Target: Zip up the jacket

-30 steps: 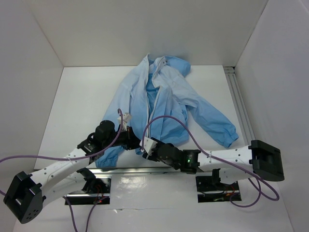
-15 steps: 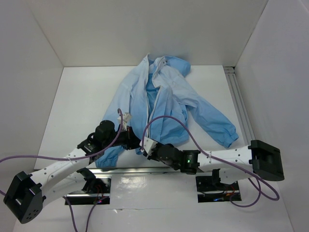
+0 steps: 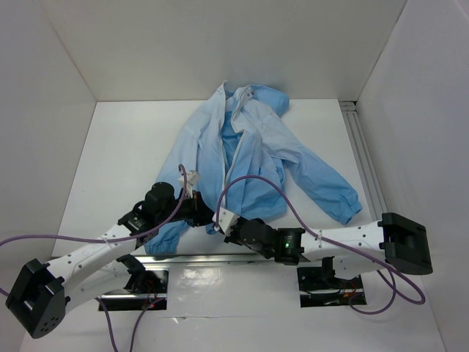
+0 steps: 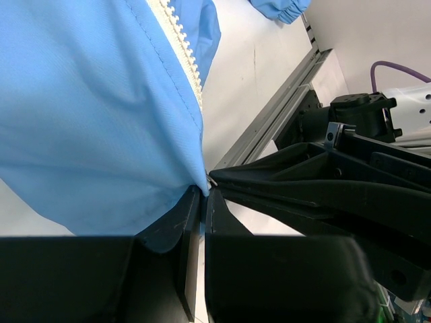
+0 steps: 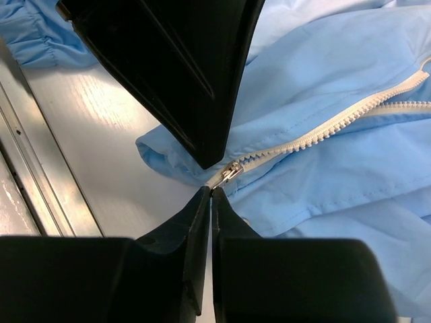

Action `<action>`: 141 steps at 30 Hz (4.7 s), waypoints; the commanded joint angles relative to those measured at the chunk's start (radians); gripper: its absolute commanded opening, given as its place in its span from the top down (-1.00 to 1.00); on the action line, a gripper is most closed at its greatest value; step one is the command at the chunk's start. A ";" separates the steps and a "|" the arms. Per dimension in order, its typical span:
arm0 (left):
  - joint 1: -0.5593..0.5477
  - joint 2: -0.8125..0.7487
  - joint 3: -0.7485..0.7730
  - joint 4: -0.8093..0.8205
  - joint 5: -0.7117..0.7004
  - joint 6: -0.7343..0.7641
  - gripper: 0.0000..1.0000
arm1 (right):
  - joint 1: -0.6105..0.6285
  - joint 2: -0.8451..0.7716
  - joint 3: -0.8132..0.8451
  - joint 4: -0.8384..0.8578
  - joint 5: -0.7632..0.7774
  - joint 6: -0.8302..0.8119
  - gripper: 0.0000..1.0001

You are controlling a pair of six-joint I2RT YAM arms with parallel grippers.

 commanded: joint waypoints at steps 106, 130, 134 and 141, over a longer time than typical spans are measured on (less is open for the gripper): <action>-0.005 -0.082 0.046 -0.192 -0.041 -0.013 1.00 | -0.644 0.002 0.193 -0.184 -1.060 -0.285 0.21; -0.005 -0.063 0.055 -0.192 -0.018 0.006 1.00 | -0.582 0.183 0.318 -0.236 -1.152 -0.357 0.16; -0.005 -0.072 0.046 -0.192 -0.018 0.006 1.00 | -0.572 0.183 0.328 -0.247 -1.152 -0.357 0.19; -0.005 -0.072 0.046 -0.192 -0.018 0.006 1.00 | -0.572 0.160 0.318 -0.248 -1.143 -0.348 0.53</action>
